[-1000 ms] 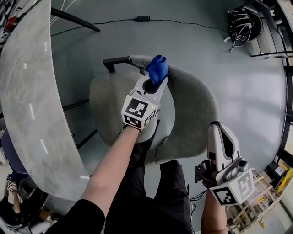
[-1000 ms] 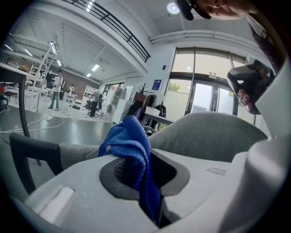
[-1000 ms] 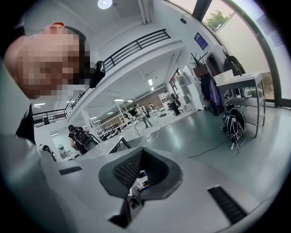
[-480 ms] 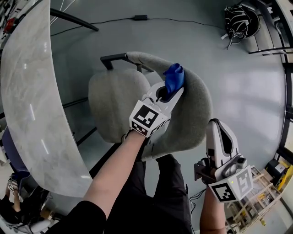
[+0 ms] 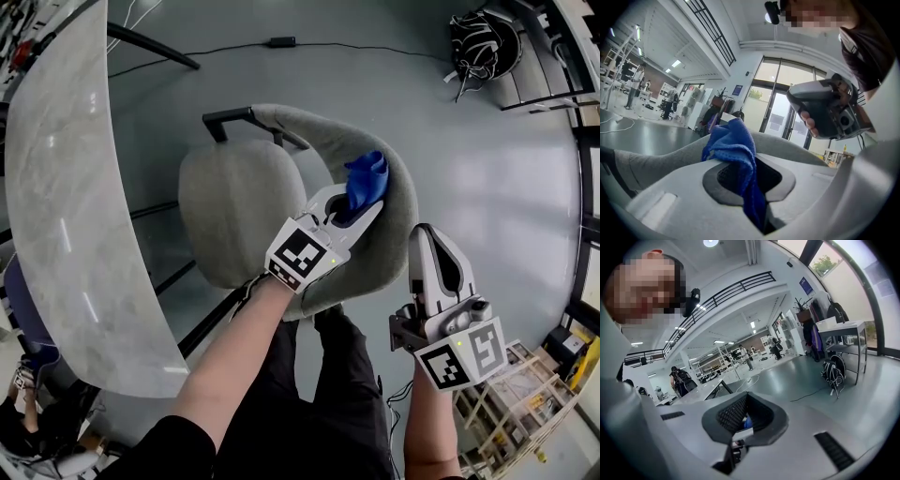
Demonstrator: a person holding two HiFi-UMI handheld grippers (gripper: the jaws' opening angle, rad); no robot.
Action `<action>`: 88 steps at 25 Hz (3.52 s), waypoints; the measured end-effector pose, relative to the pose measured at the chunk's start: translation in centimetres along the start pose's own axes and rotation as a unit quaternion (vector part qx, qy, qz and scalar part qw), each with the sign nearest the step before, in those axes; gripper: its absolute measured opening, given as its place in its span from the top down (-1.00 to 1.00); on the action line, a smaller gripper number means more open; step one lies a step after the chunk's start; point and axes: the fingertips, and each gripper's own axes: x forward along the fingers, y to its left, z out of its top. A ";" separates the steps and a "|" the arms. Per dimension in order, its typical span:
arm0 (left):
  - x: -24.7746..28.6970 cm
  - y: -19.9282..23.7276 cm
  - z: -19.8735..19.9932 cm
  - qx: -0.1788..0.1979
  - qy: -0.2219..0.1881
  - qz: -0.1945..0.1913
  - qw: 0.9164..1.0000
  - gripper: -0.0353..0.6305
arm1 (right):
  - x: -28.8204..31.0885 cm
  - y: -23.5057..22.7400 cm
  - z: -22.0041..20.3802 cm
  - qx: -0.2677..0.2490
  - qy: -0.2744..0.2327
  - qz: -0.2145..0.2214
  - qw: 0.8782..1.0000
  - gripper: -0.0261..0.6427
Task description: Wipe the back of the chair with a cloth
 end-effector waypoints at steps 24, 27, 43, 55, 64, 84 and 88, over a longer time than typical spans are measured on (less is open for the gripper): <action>-3.5 -10.0 0.0 -0.001 0.011 -0.097 0.995 0.72 | -0.2 0.4 0.2 0.014 -0.004 -0.008 1.000 0.88; -3.9 -7.3 0.3 -0.005 0.005 -0.077 0.997 0.72 | 0.5 0.8 0.7 0.010 -0.011 -0.001 1.000 0.88; -3.6 15.0 -5.0 0.000 0.045 0.167 0.985 0.72 | 3.4 -1.3 0.4 0.000 -0.010 -0.008 1.000 0.88; -0.2 5.1 -6.4 -0.029 0.048 0.016 0.998 0.72 | 1.6 -2.0 0.4 0.002 -0.010 -0.025 1.000 0.88; -1.2 -1.6 -5.7 -0.053 0.045 -0.055 0.996 0.72 | -0.9 -1.0 0.1 0.007 -0.003 -0.029 1.000 0.88; -6.3 -12.2 -5.5 -0.011 0.076 -0.115 0.990 0.72 | -1.6 -0.3 -0.1 0.014 -0.007 -0.027 0.999 0.88; -6.9 -10.4 -5.0 -0.034 0.067 -0.106 0.992 0.72 | -1.1 -0.2 0.3 0.015 -0.009 -0.025 1.000 0.88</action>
